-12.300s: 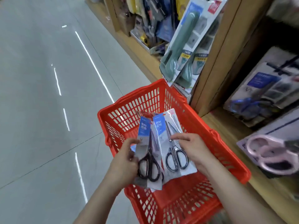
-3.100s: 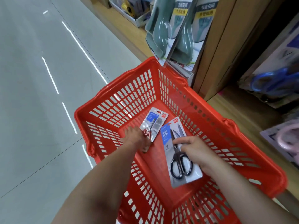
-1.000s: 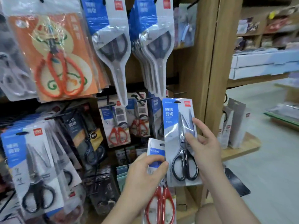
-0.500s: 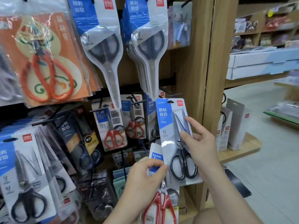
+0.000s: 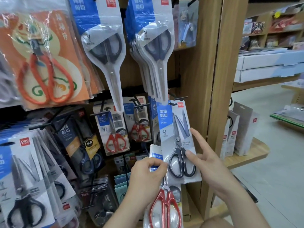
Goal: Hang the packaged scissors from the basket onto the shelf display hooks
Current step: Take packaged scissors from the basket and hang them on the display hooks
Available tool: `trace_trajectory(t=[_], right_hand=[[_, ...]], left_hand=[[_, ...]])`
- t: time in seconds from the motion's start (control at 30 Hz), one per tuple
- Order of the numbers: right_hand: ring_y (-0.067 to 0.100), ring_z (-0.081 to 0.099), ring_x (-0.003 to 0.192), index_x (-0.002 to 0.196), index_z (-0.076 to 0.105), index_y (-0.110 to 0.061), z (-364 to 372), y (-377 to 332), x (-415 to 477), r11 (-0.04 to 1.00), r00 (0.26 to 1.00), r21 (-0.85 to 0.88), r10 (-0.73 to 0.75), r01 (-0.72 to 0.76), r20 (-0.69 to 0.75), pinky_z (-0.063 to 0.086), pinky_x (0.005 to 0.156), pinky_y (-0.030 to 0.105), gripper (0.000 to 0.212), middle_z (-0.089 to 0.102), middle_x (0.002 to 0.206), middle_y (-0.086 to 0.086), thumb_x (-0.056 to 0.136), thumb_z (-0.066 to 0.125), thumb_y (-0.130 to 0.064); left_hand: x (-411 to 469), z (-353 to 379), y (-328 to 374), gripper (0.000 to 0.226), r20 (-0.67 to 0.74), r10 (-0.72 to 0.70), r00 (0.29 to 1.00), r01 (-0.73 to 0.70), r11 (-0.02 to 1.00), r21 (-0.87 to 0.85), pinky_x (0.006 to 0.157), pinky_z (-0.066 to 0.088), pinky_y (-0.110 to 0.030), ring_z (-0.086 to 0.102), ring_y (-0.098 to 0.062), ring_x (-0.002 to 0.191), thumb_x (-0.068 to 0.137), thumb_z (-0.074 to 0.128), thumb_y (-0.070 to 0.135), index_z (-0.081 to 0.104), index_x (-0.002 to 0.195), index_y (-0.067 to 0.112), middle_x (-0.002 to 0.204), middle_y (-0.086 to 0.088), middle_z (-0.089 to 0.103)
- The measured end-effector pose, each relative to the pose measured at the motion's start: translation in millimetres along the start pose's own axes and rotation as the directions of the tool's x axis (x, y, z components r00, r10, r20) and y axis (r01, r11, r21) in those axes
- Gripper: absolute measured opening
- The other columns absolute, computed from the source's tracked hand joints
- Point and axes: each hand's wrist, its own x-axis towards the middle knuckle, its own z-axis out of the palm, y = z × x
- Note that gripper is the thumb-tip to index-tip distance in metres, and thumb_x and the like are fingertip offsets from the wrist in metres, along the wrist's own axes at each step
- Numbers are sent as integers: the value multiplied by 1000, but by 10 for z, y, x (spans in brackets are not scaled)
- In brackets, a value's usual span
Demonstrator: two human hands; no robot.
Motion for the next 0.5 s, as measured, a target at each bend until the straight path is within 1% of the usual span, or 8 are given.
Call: trace_trajectory(t=[0.07, 0.13, 0.23, 0.33, 0.4, 0.43, 0.47, 0.5], right_hand=[[17, 75, 91, 143, 33, -52, 8, 27, 33, 999, 998, 9, -32, 33, -61, 60, 70, 27, 61, 78, 99, 0, 98, 56, -18], [20, 76, 87, 143, 39, -46, 26, -18, 123, 998, 990, -16, -58, 56, -126, 61, 74, 38, 58, 79, 95, 2, 97, 59, -18], [17, 76, 81, 137, 48, -44, 23, -103, 307, 998, 980, -41, -59, 52, -192, 62, 66, 34, 50, 78, 93, 0, 96, 62, -19], [15, 76, 79, 138, 48, -40, 46, -126, 499, 997, 976, -72, -51, 37, -211, 61, 63, 32, 50, 77, 98, 1, 95, 64, -18], [17, 75, 79, 137, 46, -39, 77, -69, 642, 996, 968, -89, -43, 22, -245, 62, 69, 39, 51, 76, 98, 2, 94, 65, -20], [19, 75, 80, 137, 45, -39, 94, -18, 713, 993, 960, -117, -46, 13, -278, 62, 73, 43, 52, 76, 97, 1, 93, 67, -22], [21, 74, 82, 138, 44, -38, 110, 32, 776, 987, 947, -163, -50, -3, -318, 61, 76, 46, 55, 75, 95, 1, 91, 69, -25], [22, 72, 83, 139, 44, -37, 128, 84, 819, 975, 932, -220, -58, -24, -357, 60, 78, 47, 58, 73, 92, 0, 88, 72, -28]], left_hand=[[21, 4, 19, 20, 17, 9, 1000, -8, 999, -38, 77, 48, -16, 65, -2, 84, 90, 69, 23, 77, 71, 22, 79, 14, 74], [34, -18, 65, 18, 25, 10, 1000, -8, 995, -95, 76, 47, -11, 64, 6, 85, 91, 67, 21, 78, 77, 26, 81, 17, 75], [54, -88, 98, 33, -1, 16, 1000, -16, 993, -117, 68, 43, 0, 58, 22, 84, 94, 59, 6, 72, 86, 35, 97, 22, 69], [44, -200, 74, 40, -31, 35, 999, -38, 993, -107, 68, 42, 0, 56, 21, 88, 96, 53, 1, 67, 107, 37, 120, 22, 61], [33, -279, 30, 43, -58, 61, 996, -68, 989, -128, 73, 42, 1, 52, 22, 99, 97, 55, 3, 60, 114, 43, 130, 21, 56], [18, -313, 10, 46, -70, 64, 996, -74, 986, -152, 79, 44, -2, 52, 19, 107, 97, 56, 4, 59, 112, 47, 132, 22, 55], [10, -341, -21, 50, -90, 55, 994, -71, 980, -185, 89, 49, -12, 55, 11, 114, 97, 57, 3, 60, 108, 52, 131, 20, 58], [-1, -362, -54, 52, -112, 38, 993, -63, 973, -223, 94, 54, -27, 60, -1, 116, 96, 57, 2, 62, 104, 53, 128, 17, 62]])
